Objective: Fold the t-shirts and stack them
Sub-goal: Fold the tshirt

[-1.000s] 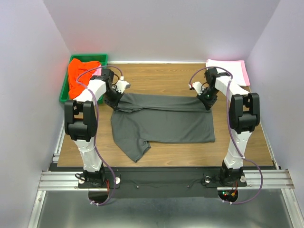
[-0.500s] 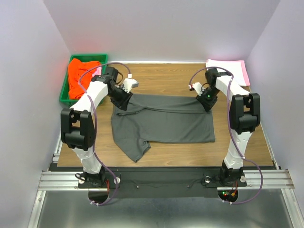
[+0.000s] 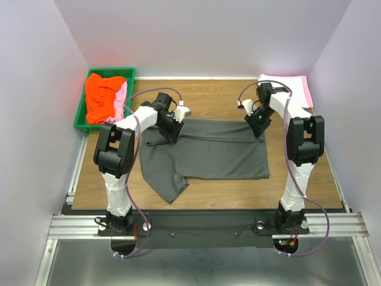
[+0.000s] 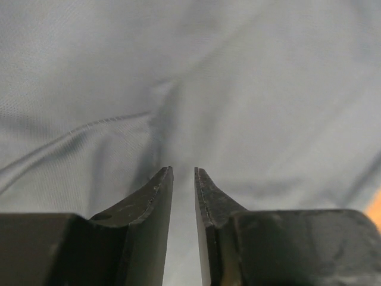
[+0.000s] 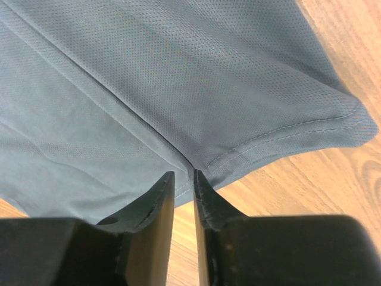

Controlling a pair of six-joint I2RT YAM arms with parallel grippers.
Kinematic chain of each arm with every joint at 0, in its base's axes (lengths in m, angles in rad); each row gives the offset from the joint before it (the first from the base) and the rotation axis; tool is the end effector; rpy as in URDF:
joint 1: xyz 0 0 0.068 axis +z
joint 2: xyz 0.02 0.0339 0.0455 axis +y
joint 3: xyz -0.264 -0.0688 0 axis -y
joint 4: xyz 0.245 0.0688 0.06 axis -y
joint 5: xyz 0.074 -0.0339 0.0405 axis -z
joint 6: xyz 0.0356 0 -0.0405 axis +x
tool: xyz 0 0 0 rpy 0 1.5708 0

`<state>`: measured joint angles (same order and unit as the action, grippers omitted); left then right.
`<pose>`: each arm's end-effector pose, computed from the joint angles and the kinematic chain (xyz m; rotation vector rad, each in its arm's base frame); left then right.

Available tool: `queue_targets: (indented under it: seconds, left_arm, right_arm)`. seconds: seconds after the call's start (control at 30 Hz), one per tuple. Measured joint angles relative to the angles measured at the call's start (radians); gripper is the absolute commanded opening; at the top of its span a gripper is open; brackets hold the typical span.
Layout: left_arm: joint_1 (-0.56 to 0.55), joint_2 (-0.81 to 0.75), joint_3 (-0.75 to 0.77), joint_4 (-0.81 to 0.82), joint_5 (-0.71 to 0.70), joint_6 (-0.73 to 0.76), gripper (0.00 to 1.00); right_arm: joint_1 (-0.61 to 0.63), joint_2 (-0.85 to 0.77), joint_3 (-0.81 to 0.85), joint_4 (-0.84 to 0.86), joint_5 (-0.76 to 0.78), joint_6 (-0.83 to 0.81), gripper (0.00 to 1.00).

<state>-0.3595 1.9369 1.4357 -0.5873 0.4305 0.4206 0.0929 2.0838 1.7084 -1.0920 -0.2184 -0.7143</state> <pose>0.3763 -0.1573 0.2007 1.1166 2.3488 -0.5480 0.4082 0.0458 0.2013 -1.1801 2.7205 0.2626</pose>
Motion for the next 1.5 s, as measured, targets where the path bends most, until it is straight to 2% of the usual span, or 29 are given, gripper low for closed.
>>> queue_targets:
  seconds: [0.07, 0.2, 0.27, 0.33, 0.43, 0.67, 0.77, 0.9, 0.97, 1.1, 1.2, 1.5]
  left_arm:
    - [0.0, 0.031, 0.0, 0.021, -0.029, -0.016, 0.2]
    - [0.011, 0.035, 0.016, 0.016, -0.031, -0.023, 0.17]
    - [0.029, 0.035, 0.048, 0.011, -0.009, -0.024, 0.21]
    - [0.058, 0.027, 0.079, 0.005, 0.006, -0.03, 0.32]
    - [0.122, 0.013, 0.132, 0.0, 0.003, -0.048, 0.39]
    - [0.248, 0.049, 0.283, 0.014, -0.066, -0.094, 0.47]
    - [0.268, 0.097, 0.323, 0.032, -0.103, -0.098, 0.51]
    - [0.27, 0.148, 0.323, 0.031, -0.144, -0.097, 0.52]
    - [0.27, 0.166, 0.322, 0.03, -0.158, -0.097, 0.52]
    - [0.27, 0.175, 0.315, 0.031, -0.179, -0.092, 0.49]
    - [0.271, 0.176, 0.306, 0.034, -0.196, -0.087, 0.41]
    - [0.283, 0.228, 0.309, 0.047, -0.225, -0.082, 0.34]
  right_arm:
    - [-0.001, 0.006, 0.0, 0.0, 0.002, 0.013, 0.21]
    - [-0.008, 0.013, 0.025, -0.009, 0.009, 0.031, 0.2]
    - [-0.024, 0.023, 0.063, -0.007, 0.007, 0.048, 0.2]
    - [-0.046, 0.03, 0.108, -0.013, 0.001, 0.065, 0.21]
    - [-0.072, 0.052, 0.202, -0.02, -0.017, 0.111, 0.23]
    - [-0.085, 0.159, 0.354, -0.006, -0.064, 0.223, 0.28]
    - [-0.083, 0.211, 0.36, -0.008, -0.058, 0.272, 0.38]
    - [-0.08, 0.23, 0.351, -0.008, -0.04, 0.317, 0.41]
    - [-0.08, 0.229, 0.351, -0.005, -0.032, 0.339, 0.41]
    - [-0.081, 0.228, 0.325, 0.001, -0.01, 0.357, 0.33]
    - [-0.081, 0.228, 0.289, 0.001, 0.009, 0.359, 0.29]
    - [-0.081, 0.228, 0.261, 0.007, 0.093, 0.361, 0.3]
